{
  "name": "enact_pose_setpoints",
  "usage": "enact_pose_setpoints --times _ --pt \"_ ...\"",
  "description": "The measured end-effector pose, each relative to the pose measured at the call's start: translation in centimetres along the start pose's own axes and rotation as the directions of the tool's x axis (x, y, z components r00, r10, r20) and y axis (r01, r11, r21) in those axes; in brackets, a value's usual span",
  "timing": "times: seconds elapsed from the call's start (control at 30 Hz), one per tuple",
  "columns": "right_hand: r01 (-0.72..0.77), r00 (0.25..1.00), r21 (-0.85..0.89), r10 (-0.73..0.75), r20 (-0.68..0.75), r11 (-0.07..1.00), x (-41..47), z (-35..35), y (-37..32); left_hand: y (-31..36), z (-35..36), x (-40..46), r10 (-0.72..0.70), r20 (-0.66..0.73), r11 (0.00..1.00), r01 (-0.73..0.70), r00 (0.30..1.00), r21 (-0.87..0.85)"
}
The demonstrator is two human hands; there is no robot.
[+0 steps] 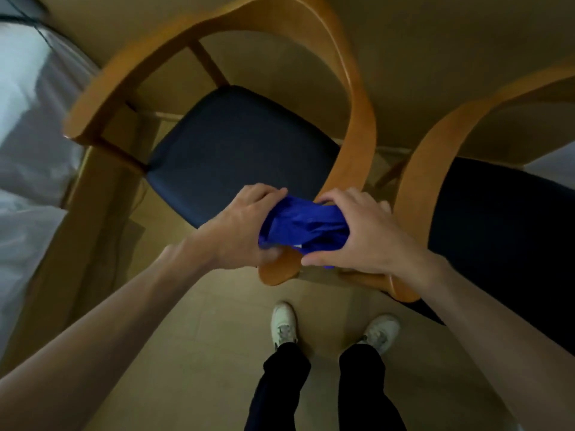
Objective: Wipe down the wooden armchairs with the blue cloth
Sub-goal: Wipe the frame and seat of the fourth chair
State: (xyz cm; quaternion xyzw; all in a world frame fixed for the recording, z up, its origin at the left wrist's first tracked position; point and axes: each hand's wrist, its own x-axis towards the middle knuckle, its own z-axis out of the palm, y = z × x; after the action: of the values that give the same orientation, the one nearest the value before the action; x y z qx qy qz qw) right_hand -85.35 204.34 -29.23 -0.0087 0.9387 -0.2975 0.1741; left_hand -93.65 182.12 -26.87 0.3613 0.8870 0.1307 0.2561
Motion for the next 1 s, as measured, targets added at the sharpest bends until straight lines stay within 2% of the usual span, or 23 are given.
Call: enact_pose_setpoints --times 0.07,0.1,0.17,0.23,0.3,0.37,0.47,0.53,0.63,0.67,0.73,0.8,0.87,0.93,0.97,1.0 --pt "-0.036 0.999 -0.034 0.037 0.031 0.999 0.9 1.7 -0.2 -1.9 1.5 -0.6 -0.042 0.129 0.994 0.054 0.991 -0.091" --pt "-0.051 0.999 -0.029 0.051 -0.007 0.998 1.2 2.1 -0.1 -2.6 2.1 -0.7 -0.053 0.127 0.985 0.073 0.99 -0.155" --pt "-0.09 0.989 0.029 0.092 -0.114 0.996 1.9 2.1 0.2 -3.8 2.8 -0.1 -0.092 0.044 0.962 0.101 0.995 -0.253" --pt "-0.13 0.979 0.078 0.14 -0.151 0.988 2.5 1.4 0.7 -4.9 3.0 0.8 -0.147 -0.033 0.941 0.129 0.989 -0.313" --pt "-0.188 0.961 0.112 0.207 -0.185 0.976 3.1 0.6 1.3 -6.1 2.9 2.0 -0.216 -0.049 0.918 0.186 0.975 -0.349" --pt "-0.283 0.922 0.147 0.311 -0.23 0.948 3.9 -0.3 1.7 -6.9 2.8 2.9 -0.186 0.021 0.913 0.181 0.982 -0.365" --pt "-0.373 0.841 0.234 0.434 -0.324 0.898 4.6 -0.6 2.0 -6.8 2.7 4.0 -0.03 0.124 0.895 0.082 0.992 -0.438" --pt "-0.261 0.869 0.24 0.336 -0.363 0.935 4.3 -0.4 1.2 -6.5 2.7 4.7 -0.012 0.097 0.845 0.062 0.995 -0.531" --pt "-0.056 0.969 0.146 0.089 -0.23 0.988 2.9 0.5 -0.9 -5.7 2.5 5.5 -0.123 0.064 0.672 0.131 0.99 -0.729" --pt "-0.019 0.983 0.101 0.037 -0.177 0.995 2.5 0.8 -1.4 -5.2 2.3 5.8 -0.162 0.047 0.654 0.143 0.986 -0.743" --pt "-0.008 0.994 0.067 0.016 -0.11 0.998 2.2 1.4 -2.2 -4.3 1.9 6.7 -0.239 -0.014 0.649 0.149 0.971 -0.746" --pt "-0.04 0.993 0.066 0.047 -0.111 0.997 2.3 1.5 -2.5 -3.3 1.3 8.1 -0.32 -0.042 0.589 0.164 0.947 -0.791" --pt "-0.112 0.964 0.111 0.135 -0.228 0.987 3.1 1.2 -1.9 -2.6 0.3 9.7 -0.414 -0.052 0.507 0.183 0.909 -0.842" --pt "-0.23 0.875 0.245 0.31 -0.371 0.942 4.1 0.2 -0.7 -2.5 -0.4 11.3 -0.455 -0.014 0.434 0.208 0.891 -0.877" --pt "-0.295 0.816 0.285 0.395 -0.421 0.912 4.6 -0.4 -0.1 -2.7 -0.5 11.8 -0.445 0.015 0.449 0.238 0.895 -0.861" --pt "-0.339 0.773 0.262 0.426 -0.47 0.904 4.9 -0.9 0.4 -3.0 -0.4 12.0 -0.435 0.027 0.528 0.279 0.9 -0.803"
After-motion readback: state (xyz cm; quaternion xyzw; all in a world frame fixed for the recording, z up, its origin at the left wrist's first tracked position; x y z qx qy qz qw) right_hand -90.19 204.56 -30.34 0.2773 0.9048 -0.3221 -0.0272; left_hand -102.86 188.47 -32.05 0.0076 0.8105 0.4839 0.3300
